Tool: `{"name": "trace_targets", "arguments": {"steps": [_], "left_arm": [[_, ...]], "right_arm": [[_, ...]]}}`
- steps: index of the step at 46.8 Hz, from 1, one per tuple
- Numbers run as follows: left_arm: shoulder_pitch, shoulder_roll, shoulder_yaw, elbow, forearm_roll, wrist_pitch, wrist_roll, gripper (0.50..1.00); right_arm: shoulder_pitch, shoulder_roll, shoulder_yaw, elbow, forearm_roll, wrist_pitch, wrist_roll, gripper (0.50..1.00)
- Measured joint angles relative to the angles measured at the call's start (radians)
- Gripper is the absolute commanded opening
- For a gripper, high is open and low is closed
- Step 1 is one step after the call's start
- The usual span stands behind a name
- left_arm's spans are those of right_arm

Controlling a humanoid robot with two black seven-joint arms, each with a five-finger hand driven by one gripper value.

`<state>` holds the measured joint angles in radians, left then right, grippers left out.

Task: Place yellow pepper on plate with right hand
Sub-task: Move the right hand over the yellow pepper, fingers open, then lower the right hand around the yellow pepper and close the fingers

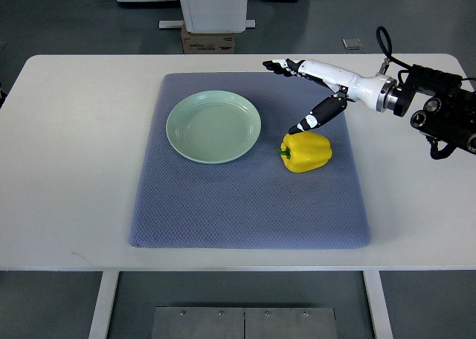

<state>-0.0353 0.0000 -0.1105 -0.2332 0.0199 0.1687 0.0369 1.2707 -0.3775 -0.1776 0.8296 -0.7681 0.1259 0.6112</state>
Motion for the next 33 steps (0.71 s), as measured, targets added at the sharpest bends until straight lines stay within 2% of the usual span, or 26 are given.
{"name": "trace_targets", "arguments": {"steps": [19, 33], "left_arm": [[0.0, 0.0, 0.0, 0.0, 0.0, 0.0, 0.0, 1.0], [0.0, 0.0, 0.0, 0.0, 0.0, 0.0, 0.0, 1.0]], "right_arm": [[0.039, 0.005, -0.132, 0.01, -0.047, -0.003, 0.0, 1.0], [0.03, 0.008, -0.147, -0.004, -0.06, -0.007, 0.0, 1.0]]}}
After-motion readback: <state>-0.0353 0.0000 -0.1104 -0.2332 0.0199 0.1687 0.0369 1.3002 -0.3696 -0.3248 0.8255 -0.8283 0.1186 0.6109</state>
